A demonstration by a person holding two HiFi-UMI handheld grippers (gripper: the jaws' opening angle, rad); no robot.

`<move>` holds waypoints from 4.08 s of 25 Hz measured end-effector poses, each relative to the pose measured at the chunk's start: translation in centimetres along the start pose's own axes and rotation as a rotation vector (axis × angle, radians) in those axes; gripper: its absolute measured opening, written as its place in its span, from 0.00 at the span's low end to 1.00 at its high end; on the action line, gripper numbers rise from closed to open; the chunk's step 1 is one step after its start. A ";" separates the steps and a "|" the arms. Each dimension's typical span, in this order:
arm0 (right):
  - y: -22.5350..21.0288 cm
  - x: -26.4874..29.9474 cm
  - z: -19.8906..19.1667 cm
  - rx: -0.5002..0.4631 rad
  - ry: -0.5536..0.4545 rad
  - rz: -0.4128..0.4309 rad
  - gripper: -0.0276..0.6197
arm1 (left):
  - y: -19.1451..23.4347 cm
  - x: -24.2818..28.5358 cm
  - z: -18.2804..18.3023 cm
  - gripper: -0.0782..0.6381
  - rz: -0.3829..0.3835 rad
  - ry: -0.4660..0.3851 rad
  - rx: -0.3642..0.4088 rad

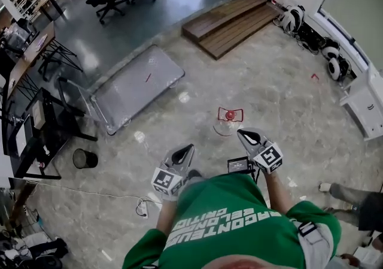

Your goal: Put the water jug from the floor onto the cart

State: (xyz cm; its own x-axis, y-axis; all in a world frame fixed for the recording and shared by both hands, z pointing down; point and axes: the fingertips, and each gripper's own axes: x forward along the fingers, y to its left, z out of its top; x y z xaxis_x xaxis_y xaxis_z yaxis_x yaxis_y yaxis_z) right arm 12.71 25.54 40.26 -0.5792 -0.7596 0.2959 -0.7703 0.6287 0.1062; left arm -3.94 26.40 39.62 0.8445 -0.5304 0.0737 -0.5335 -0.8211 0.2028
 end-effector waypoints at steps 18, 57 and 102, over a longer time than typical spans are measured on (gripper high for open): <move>2.5 6.0 1.4 -0.041 0.051 -0.011 0.03 | 5.5 -2.3 -0.6 0.13 -0.037 -0.003 -0.049; -13.7 3.6 -3.7 0.075 0.102 -0.155 0.03 | 5.3 14.7 -0.3 0.13 -0.199 0.100 -0.021; -26.5 11.8 -27.7 0.167 0.419 -0.059 0.31 | 7.2 27.1 -8.2 0.13 -0.221 0.323 -0.124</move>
State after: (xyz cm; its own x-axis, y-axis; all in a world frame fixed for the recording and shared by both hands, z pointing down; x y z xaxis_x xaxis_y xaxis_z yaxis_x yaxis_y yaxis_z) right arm 33.66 4.50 67.20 -0.4018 -0.6385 0.6564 -0.8510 0.5250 -0.0102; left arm 15.47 7.87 51.11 0.9201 -0.2341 0.3141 -0.3442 -0.8658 0.3632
